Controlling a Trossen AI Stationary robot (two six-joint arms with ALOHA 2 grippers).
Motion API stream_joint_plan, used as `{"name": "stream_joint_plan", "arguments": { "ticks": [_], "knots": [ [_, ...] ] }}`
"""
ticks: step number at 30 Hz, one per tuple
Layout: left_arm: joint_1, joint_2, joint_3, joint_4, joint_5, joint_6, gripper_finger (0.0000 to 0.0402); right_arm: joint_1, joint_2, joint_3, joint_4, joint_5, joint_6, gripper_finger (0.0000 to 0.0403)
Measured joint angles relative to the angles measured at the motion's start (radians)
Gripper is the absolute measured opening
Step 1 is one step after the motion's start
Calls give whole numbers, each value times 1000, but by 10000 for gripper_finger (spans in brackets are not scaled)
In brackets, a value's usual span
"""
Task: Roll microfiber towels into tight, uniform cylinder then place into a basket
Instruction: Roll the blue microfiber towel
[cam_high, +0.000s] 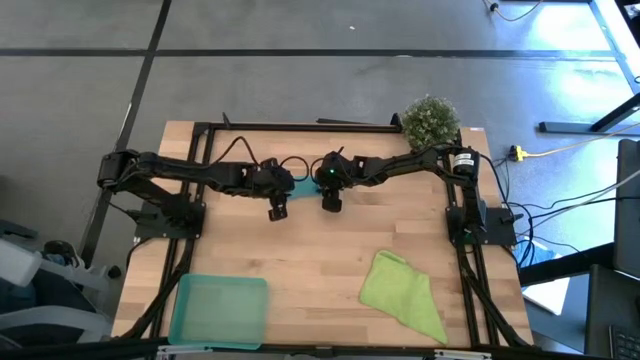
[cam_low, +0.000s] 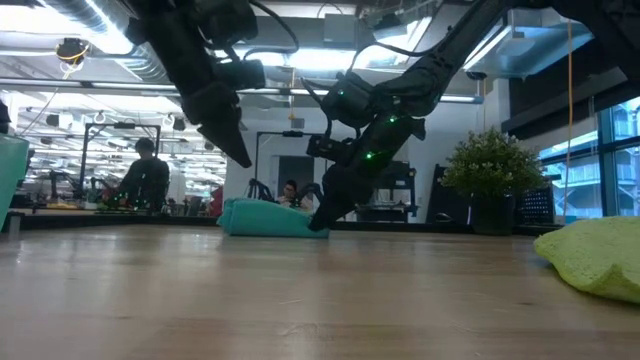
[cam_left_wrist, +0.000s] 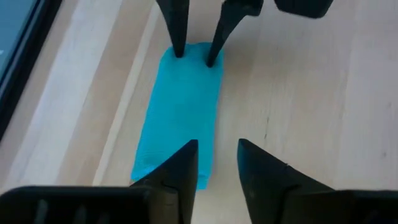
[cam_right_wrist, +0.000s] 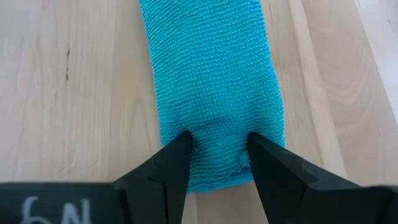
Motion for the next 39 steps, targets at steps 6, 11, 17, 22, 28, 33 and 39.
{"name": "stream_joint_plan", "arguments": {
  "ticks": [6,11,17,22,28,33,39],
  "knots": [
    [58,45,0,36,51,14,199,0,0,0,0,0,0,163],
    [75,113,0,128,65,121,305,0,-1,0,0,0,0,163],
    [109,160,0,157,94,140,388,0,-2,0,2,0,0,163],
    [148,185,0,188,126,179,398,0,-2,0,2,0,0,163],
    [172,238,1,209,140,214,399,0,-2,0,3,0,0,163],
    [188,304,1,236,141,237,400,0,-2,1,8,0,0,163],
    [203,352,3,252,161,235,400,0,-2,1,8,0,0,163]
  ]
}}
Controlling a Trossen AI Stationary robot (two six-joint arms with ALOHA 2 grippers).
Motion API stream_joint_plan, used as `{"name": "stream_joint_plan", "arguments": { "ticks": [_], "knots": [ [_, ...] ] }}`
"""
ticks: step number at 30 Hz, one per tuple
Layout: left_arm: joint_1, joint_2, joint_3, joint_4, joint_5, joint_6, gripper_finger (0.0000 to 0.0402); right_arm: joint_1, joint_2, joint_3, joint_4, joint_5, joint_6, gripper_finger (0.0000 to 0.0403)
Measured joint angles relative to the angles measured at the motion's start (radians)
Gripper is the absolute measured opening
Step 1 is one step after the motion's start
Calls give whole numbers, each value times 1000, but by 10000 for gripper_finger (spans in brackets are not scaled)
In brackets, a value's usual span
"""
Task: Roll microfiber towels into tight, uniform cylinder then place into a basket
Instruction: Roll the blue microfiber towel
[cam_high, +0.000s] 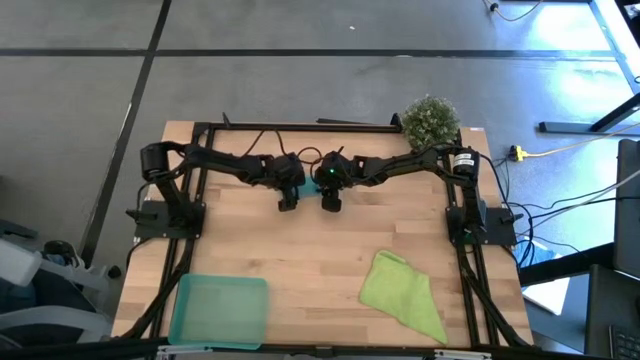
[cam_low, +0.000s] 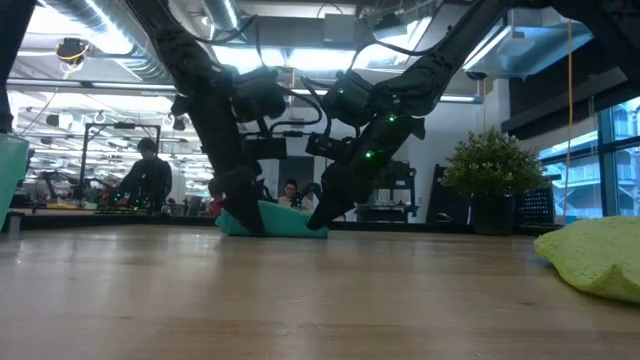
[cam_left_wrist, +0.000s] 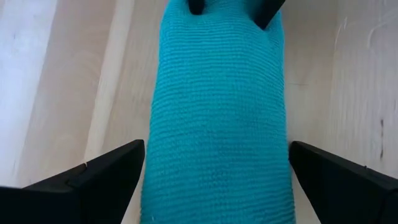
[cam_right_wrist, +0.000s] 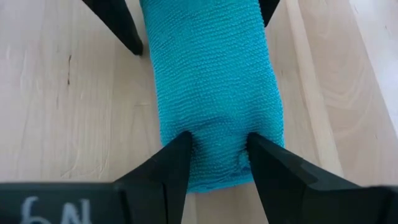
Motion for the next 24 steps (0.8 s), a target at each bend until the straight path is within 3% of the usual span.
{"name": "stream_joint_plan", "arguments": {
  "ticks": [15,24],
  "knots": [
    [2,4,-1,-17,14,-111,393,0,0,0,0,0,0,163],
    [-2,6,-2,-29,15,-162,318,0,0,0,0,0,0,163]
  ]
}}
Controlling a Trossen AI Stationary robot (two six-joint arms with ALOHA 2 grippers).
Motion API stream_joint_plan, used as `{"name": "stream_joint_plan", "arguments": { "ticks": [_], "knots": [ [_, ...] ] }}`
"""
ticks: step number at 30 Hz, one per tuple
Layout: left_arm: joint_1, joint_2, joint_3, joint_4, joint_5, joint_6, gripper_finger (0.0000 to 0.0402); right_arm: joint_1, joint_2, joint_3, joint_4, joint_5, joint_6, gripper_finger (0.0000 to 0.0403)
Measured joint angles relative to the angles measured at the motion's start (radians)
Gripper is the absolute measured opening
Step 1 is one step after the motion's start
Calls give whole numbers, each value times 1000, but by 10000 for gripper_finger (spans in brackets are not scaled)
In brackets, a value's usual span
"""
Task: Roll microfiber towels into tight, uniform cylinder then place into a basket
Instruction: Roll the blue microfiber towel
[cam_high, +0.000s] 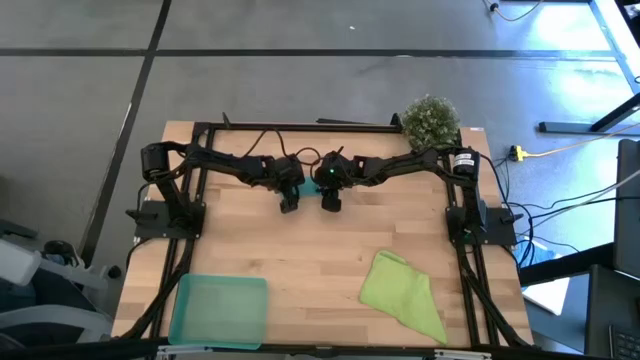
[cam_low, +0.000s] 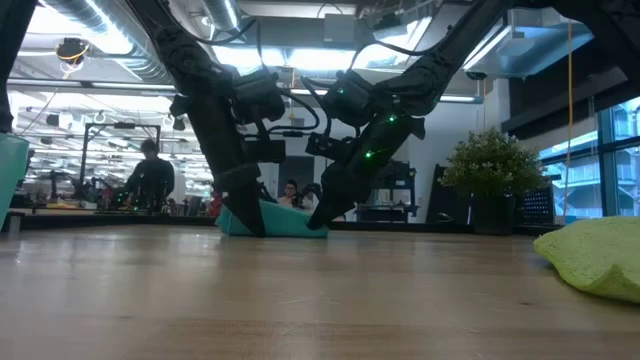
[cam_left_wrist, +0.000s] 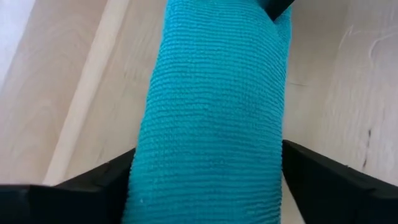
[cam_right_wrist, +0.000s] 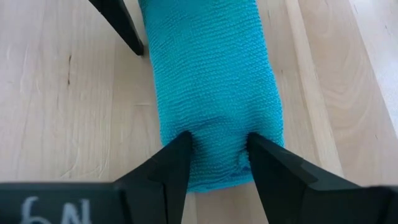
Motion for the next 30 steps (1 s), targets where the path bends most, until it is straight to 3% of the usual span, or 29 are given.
{"name": "stream_joint_plan", "arguments": {
  "ticks": [8,14,30],
  "knots": [
    [-11,0,0,-5,-14,3,217,0,0,0,0,0,0,163],
    [-17,1,0,-5,-25,0,163,0,0,0,0,0,0,163],
    [-14,1,-1,-5,-5,-49,146,0,0,0,0,0,0,163]
  ]
}}
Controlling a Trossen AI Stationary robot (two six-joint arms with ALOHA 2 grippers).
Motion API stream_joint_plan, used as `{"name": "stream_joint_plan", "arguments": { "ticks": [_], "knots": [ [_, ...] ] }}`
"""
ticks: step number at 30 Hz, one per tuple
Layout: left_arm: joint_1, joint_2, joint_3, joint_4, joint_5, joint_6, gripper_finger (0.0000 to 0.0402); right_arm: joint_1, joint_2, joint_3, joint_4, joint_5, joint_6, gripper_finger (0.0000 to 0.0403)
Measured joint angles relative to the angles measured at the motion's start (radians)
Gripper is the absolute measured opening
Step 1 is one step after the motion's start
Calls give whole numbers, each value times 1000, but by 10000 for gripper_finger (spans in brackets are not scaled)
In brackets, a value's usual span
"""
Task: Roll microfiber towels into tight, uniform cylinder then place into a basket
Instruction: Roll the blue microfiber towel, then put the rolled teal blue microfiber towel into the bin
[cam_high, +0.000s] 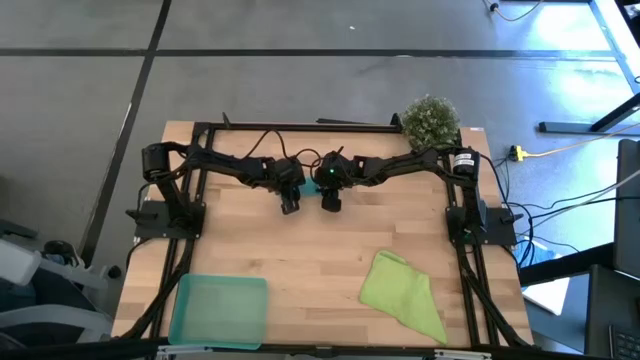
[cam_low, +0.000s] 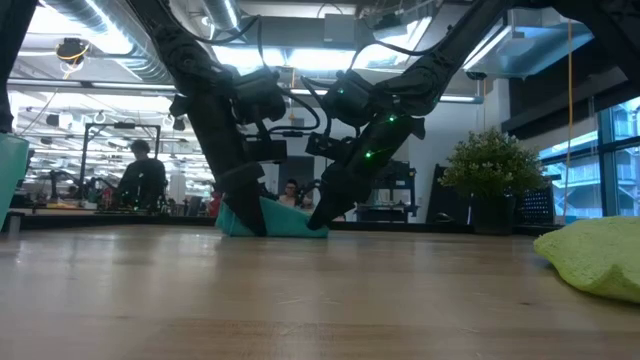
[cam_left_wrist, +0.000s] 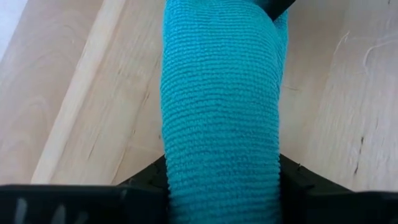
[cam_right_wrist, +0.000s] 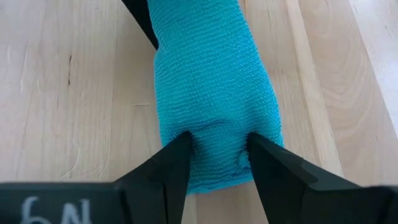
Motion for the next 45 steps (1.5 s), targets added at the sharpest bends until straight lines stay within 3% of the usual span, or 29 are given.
{"name": "stream_joint_plan", "arguments": {
  "ticks": [4,9,11,20,33,41,45],
  "knots": [
    [0,0,0,0,9,-2,114,0,0,0,0,0,0,163],
    [0,0,0,-2,11,3,29,0,0,0,0,0,0,163],
    [0,0,0,-2,11,2,15,0,0,0,7,0,0,163],
    [0,-22,-2,-37,12,3,14,0,-34,0,24,0,25,163],
    [-32,-187,-5,-236,-34,-5,14,49,-276,0,-162,7,-1,163],
    [-144,-361,-3,-420,-68,-93,14,145,-379,0,-300,233,1,163],
    [-244,-452,-3,-514,-67,-196,14,196,-395,-1,-322,244,6,163]
  ]
}}
